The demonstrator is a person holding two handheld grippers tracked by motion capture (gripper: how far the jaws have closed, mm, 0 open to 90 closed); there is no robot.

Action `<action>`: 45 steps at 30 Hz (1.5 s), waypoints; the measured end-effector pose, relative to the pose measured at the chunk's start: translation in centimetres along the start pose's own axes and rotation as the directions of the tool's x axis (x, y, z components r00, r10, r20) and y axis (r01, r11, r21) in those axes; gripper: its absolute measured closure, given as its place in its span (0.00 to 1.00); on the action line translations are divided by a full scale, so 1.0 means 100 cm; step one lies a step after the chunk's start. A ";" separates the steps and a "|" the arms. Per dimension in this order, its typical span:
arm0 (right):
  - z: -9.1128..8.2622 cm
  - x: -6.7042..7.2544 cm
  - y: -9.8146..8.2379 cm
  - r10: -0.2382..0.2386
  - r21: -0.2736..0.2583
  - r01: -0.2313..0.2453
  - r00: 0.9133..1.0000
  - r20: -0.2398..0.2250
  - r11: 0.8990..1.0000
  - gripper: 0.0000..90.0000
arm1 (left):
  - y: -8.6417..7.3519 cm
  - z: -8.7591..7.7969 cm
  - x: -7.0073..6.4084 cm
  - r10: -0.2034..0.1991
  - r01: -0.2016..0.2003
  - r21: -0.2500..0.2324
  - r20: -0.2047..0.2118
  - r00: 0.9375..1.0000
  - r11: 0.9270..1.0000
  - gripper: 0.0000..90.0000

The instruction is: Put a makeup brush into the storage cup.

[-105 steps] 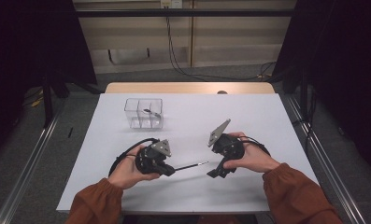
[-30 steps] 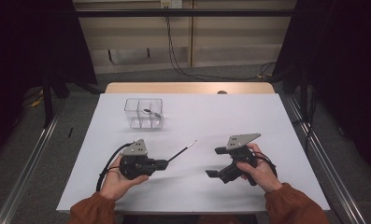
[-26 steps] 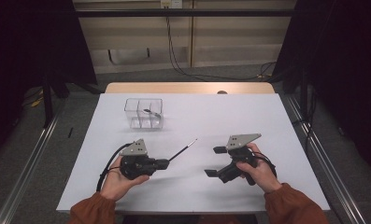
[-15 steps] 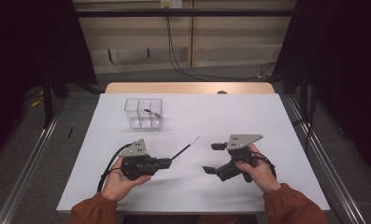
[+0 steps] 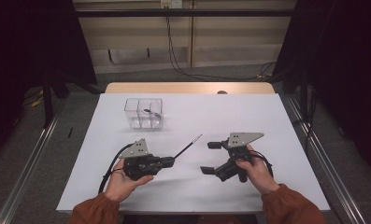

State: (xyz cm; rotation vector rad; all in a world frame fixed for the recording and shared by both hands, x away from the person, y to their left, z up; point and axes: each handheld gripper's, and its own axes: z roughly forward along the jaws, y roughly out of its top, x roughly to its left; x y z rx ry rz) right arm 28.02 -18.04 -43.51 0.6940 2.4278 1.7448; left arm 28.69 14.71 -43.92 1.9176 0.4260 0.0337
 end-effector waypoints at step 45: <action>0.007 -0.009 0.016 0.089 -0.161 -0.112 0.986 -0.143 0.981 0.85 | 0.001 0.020 -0.015 0.043 -0.044 0.017 0.043 0.998 0.999 0.95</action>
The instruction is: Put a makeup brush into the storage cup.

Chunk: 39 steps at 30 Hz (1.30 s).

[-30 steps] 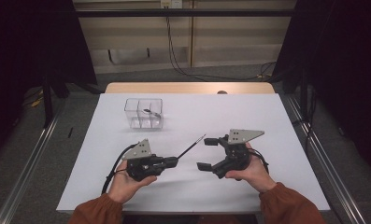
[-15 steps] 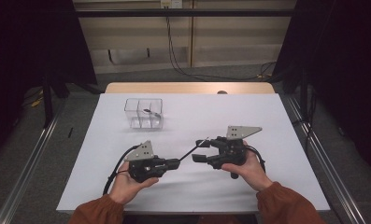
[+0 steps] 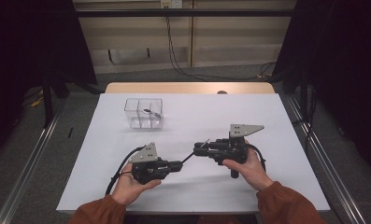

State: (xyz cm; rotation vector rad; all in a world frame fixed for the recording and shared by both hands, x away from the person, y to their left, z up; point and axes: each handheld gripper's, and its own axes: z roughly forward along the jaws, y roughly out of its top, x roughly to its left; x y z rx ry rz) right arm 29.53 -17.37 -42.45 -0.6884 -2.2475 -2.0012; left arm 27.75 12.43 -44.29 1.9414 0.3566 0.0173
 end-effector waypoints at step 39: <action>-0.012 0.000 0.007 0.042 -0.002 -0.042 0.999 -0.024 0.999 0.96 | 0.006 -0.012 0.005 -0.047 0.041 -0.059 -0.115 0.992 0.997 0.23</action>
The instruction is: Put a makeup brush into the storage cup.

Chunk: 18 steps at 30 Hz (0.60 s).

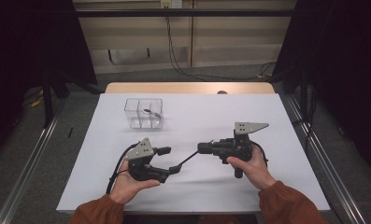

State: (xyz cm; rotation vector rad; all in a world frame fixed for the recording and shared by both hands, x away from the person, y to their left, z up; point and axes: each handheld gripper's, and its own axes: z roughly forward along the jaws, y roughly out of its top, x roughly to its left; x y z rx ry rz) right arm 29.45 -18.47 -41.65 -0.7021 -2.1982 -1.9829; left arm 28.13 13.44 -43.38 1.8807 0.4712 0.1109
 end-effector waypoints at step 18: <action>-0.005 0.001 0.007 -0.009 0.059 0.009 1.000 0.007 0.998 0.96 | 0.007 -0.004 0.004 -0.015 0.015 -0.007 -0.008 1.000 1.000 0.02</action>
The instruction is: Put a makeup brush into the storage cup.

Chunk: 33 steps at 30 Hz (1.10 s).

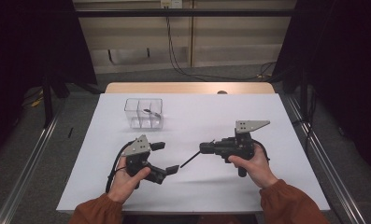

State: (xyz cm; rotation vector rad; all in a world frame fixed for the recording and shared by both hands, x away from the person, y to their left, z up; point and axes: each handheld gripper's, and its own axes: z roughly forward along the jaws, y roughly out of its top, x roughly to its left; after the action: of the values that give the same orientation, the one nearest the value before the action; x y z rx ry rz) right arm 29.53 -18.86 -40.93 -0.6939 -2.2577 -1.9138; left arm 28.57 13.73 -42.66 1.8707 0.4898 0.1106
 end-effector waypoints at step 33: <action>0.022 0.003 0.036 -0.009 0.305 0.000 1.000 0.028 0.952 0.96 | 0.006 0.011 -0.004 0.020 -0.021 0.031 0.027 0.999 0.999 0.04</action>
State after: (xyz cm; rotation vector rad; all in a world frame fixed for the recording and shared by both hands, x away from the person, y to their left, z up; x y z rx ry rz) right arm 31.19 -16.31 -38.05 -0.6751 -2.4956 -1.5121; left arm 28.75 12.43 -42.48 1.9055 0.4561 0.0920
